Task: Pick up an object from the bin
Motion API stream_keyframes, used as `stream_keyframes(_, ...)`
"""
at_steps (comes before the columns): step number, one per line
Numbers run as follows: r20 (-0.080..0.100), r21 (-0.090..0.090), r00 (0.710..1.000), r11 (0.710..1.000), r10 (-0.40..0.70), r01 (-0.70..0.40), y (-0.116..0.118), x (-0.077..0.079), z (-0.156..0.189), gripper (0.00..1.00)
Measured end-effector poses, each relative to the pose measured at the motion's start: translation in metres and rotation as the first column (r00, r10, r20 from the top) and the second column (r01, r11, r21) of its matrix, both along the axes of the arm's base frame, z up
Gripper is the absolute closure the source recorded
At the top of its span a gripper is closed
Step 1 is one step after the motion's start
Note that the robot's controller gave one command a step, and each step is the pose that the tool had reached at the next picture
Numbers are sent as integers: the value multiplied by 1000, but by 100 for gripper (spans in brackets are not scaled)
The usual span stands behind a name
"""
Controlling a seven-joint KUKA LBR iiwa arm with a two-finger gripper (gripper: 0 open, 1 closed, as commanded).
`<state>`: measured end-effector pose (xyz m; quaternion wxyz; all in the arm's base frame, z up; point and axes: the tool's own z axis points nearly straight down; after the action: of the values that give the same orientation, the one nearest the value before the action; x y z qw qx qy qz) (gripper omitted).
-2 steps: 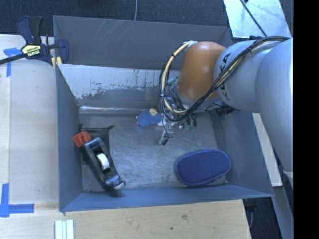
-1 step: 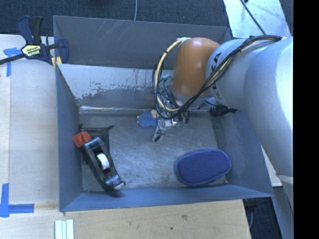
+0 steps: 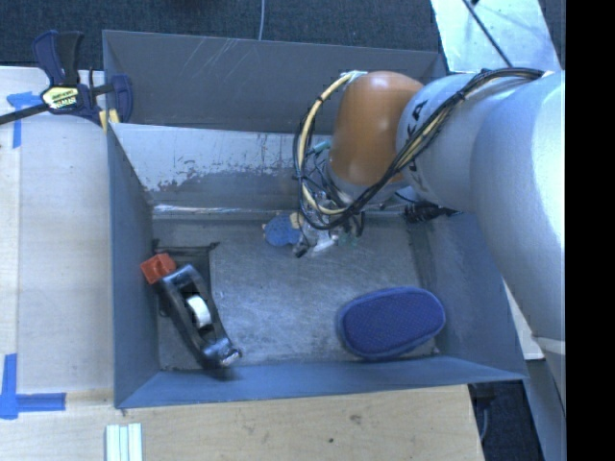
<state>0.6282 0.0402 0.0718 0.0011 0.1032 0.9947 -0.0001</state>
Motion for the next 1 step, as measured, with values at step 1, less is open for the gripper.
stream_keyframes(1, 10, 2, 996, 996, -89, 89, -3, -7, 134, 100)
